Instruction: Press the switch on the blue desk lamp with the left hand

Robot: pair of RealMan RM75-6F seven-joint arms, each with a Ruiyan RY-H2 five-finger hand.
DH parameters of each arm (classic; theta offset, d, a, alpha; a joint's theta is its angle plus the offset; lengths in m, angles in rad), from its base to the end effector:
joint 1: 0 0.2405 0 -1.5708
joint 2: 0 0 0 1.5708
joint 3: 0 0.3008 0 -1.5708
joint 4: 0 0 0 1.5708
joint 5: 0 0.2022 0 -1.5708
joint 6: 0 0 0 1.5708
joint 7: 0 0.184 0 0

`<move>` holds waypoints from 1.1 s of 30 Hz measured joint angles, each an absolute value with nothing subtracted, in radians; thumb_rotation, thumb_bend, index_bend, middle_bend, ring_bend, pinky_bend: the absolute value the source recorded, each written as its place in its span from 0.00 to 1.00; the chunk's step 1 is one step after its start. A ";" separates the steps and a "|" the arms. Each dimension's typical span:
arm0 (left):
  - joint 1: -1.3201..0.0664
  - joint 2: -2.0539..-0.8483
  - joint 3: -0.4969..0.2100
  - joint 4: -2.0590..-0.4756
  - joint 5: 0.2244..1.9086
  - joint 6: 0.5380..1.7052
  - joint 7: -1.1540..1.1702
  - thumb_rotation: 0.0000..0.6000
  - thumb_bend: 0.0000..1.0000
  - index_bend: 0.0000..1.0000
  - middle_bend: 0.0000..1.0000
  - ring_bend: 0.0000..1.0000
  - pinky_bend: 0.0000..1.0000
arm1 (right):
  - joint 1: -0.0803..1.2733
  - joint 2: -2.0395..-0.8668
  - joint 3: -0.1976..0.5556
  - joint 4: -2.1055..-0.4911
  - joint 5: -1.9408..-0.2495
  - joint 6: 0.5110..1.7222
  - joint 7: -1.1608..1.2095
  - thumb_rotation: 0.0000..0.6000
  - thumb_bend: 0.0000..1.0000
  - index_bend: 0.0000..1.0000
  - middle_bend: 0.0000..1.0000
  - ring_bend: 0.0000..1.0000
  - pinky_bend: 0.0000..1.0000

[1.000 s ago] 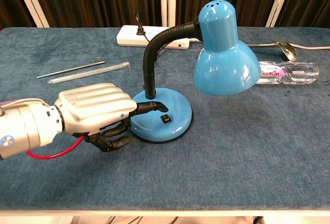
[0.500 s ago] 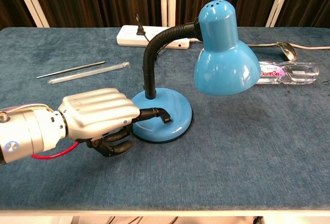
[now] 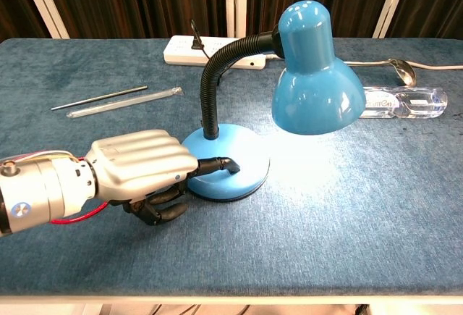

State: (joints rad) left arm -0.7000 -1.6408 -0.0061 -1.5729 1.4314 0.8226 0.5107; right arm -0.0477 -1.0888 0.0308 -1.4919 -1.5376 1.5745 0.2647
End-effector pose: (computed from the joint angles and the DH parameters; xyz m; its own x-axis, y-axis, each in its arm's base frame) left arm -0.1385 0.2939 -0.1076 0.6908 0.2703 0.6706 0.5815 -0.7590 -0.2930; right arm -0.3849 -0.1718 0.2176 0.2934 0.0286 0.9556 -0.9541 0.0709 0.2908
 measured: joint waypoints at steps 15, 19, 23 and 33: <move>-0.679 -1.623 0.006 -1.581 1.499 0.956 0.498 1.00 0.48 0.08 0.78 0.78 0.80 | -0.048 -1.084 0.032 -1.503 -1.542 1.579 0.258 1.00 0.17 0.00 0.00 0.00 0.00; -0.628 -1.579 0.031 -1.575 1.562 1.084 0.479 1.00 0.43 0.08 0.68 0.68 0.73 | -0.049 -1.082 0.032 -1.506 -1.544 1.580 0.253 1.00 0.17 0.00 0.00 0.00 0.00; -0.561 -1.480 0.061 -1.577 1.591 1.199 0.441 1.00 0.28 0.09 0.44 0.44 0.62 | -0.050 -1.086 0.030 -1.505 -1.546 1.583 0.255 1.00 0.17 0.00 0.00 0.00 0.00; -0.361 -1.239 0.083 -1.569 1.518 1.422 0.252 1.00 0.00 0.05 0.00 0.00 0.00 | -0.039 -1.100 0.033 -1.506 -1.549 1.572 0.242 1.00 0.17 0.00 0.00 0.00 0.00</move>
